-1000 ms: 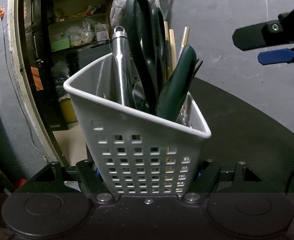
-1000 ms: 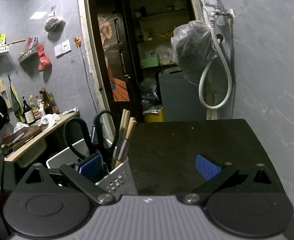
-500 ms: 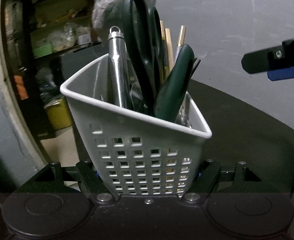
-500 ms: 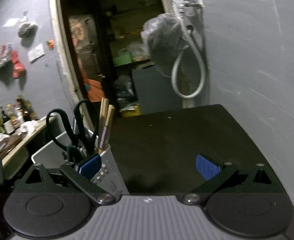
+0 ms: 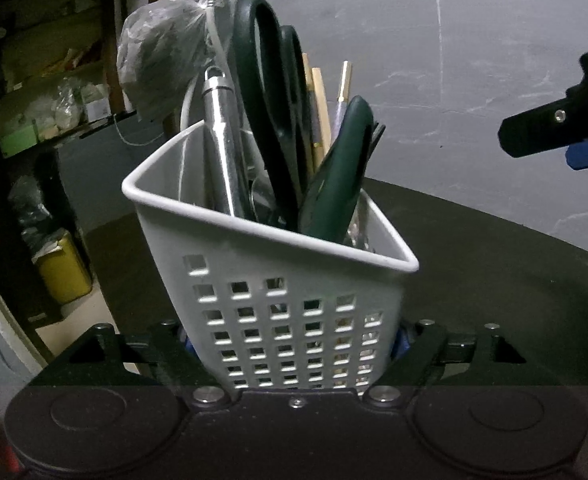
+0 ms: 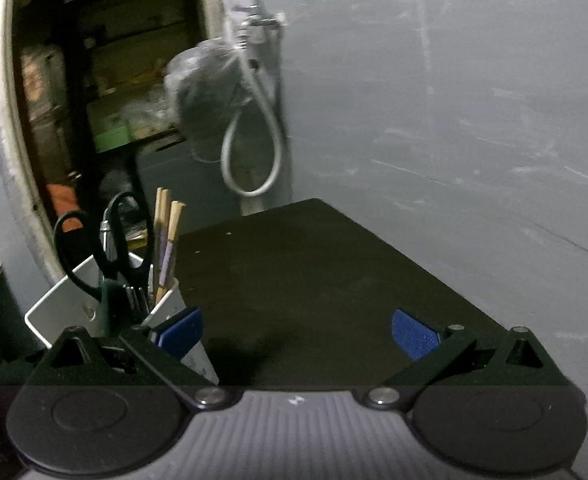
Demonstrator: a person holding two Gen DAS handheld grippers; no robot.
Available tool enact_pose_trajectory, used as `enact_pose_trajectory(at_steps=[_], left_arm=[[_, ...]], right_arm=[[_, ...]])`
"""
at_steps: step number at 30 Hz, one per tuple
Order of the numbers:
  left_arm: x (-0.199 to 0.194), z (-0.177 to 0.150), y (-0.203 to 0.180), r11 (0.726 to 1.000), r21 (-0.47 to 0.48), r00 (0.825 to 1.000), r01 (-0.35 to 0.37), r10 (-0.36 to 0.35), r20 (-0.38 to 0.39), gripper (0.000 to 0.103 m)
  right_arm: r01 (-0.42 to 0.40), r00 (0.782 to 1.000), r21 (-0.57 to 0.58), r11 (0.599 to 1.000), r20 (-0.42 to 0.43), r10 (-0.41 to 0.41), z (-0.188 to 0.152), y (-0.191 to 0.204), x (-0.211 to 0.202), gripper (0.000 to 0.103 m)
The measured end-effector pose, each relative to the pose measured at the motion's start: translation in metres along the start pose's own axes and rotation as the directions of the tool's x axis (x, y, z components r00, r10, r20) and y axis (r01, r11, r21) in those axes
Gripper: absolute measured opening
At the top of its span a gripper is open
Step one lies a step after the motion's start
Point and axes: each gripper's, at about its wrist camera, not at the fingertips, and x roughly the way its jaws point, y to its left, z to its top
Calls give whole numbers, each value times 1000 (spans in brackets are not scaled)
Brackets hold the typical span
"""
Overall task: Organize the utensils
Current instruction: 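Lower the caddy with the left tool and set it on the table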
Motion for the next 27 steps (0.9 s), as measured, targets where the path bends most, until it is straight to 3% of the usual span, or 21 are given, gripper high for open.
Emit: enact_pose_trajectory(at_steps=[4,9,11,27], left_arm=[[-6,-3,-1,1000,7,1000,-2,1,12,93],[-12,-2,-4,999,-11,999,-46,46,14,94],[-17,-3,-6,997,-32,998,-69,69,13,102],[-75,-18,-45,968,-137,976,-213,217,18,102]], right_arm=[[22,1000,1,1000,4,-22,-2,3,-8,103],[9,1000,-3,1000,4,-9,-2,0,-15,103],[-2,1000,-17,1000,-3,2,-2,-3,-17,103],[-130,991,-63,990,-37,128,-12,-31,-34,103]])
